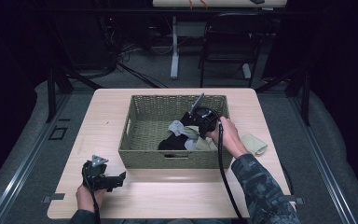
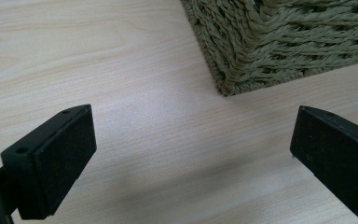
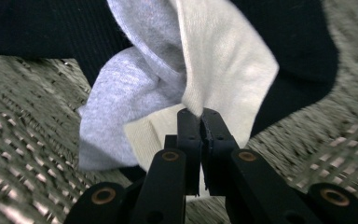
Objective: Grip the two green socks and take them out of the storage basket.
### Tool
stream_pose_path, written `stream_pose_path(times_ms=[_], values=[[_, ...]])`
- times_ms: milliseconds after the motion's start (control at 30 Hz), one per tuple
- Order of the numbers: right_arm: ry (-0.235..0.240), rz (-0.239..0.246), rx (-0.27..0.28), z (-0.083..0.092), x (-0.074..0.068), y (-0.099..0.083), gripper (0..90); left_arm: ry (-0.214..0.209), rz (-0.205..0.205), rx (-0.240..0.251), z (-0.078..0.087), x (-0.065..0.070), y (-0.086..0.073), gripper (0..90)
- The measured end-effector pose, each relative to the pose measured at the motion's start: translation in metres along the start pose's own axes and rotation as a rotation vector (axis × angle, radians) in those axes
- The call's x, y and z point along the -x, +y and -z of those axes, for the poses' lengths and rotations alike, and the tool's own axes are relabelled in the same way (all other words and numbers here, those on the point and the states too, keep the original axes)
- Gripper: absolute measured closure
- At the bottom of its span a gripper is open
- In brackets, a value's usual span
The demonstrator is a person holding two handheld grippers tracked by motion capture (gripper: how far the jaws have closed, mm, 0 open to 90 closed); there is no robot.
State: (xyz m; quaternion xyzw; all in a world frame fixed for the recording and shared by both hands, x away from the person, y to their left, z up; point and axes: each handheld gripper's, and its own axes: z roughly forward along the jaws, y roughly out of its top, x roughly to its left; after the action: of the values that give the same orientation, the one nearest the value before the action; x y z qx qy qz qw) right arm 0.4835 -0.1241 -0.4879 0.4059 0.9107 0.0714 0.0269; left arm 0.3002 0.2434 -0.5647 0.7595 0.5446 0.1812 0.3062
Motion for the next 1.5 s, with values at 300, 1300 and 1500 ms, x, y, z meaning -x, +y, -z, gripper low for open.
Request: stream_pose_path(times_ms=[300, 1300, 1500], values=[[-0.037, 0.014, 0.053, 0.038, -0.001, -0.005, 87.7, 0.0, 0.0, -0.001, 0.0, 0.0, 0.0, 0.1], [-0.014, 0.01, 0.135, 0.111, 0.008, -0.008, 87.6, -0.002, 0.001, -0.001, 0.0, 0.001, 0.0, 0.1], [-0.019, 0.012, 0.168, 0.129, 0.01, -0.011, 87.5, -0.002, 0.0, -0.001, 0.0, 0.001, 0.0, 0.1]])
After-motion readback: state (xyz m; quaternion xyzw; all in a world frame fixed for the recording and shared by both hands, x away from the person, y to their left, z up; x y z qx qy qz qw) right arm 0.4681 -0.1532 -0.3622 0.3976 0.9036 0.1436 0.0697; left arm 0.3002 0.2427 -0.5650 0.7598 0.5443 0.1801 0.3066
